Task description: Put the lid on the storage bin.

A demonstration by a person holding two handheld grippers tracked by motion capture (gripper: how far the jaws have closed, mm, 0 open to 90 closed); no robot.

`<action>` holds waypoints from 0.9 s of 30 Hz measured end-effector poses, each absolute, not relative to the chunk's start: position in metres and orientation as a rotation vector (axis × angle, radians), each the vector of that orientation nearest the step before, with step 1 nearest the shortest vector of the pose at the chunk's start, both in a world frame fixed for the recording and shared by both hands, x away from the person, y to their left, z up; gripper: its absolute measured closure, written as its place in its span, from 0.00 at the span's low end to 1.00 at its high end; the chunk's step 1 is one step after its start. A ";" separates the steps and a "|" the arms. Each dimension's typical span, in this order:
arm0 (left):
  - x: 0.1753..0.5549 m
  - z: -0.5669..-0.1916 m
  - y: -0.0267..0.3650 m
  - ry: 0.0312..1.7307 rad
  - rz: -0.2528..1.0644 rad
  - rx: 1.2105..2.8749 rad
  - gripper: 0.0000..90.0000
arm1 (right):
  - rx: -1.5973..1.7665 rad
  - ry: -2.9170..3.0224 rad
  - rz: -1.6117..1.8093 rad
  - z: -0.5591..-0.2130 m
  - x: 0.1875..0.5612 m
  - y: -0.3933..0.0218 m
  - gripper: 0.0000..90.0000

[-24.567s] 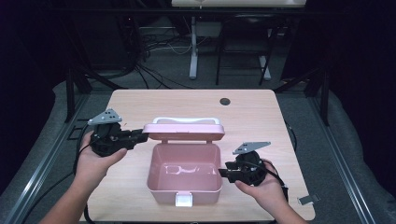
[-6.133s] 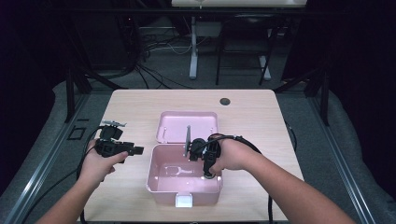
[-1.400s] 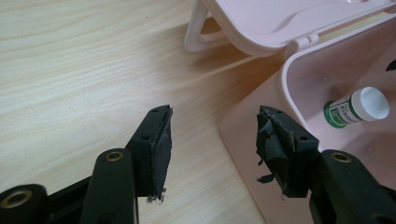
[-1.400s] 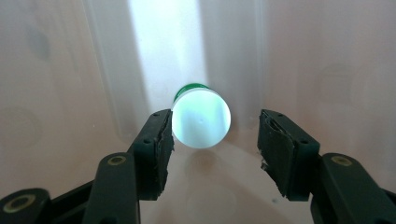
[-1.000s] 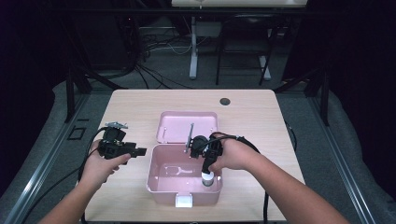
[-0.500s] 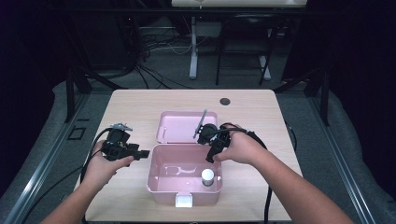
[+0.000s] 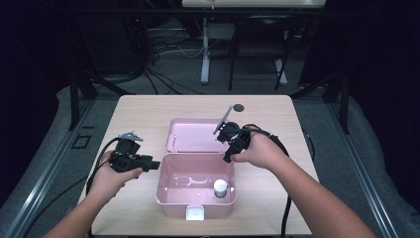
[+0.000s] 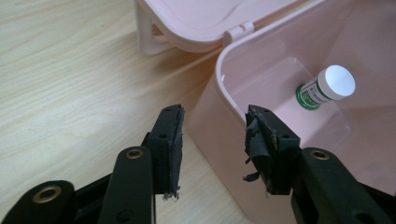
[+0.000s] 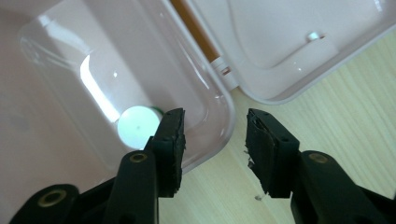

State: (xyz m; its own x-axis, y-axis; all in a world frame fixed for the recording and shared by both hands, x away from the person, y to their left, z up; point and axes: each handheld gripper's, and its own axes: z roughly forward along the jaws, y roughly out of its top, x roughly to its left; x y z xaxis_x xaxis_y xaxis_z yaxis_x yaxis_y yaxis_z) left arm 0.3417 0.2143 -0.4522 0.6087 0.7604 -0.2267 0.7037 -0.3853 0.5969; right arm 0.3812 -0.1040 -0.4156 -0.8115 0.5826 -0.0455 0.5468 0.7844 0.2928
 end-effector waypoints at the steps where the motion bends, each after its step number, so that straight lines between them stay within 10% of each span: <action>1: 0.341 -0.452 0.214 1.144 0.110 2.174 0.64 | 0.924 2.830 0.415 -0.415 0.382 -0.105 0.66; 27: 0.337 -0.451 0.206 1.113 0.151 2.188 0.80 | 1.207 2.633 0.593 -0.415 0.405 -0.125 0.75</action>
State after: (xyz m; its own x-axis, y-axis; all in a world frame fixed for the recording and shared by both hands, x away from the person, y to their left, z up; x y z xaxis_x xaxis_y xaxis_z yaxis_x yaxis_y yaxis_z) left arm 0.3371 0.2058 -0.4512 0.6294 0.7539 -0.1884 0.6768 -0.4126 0.6097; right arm 0.4051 -0.1255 -0.4153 -0.6526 0.7577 -0.0018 0.6838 0.5899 0.4295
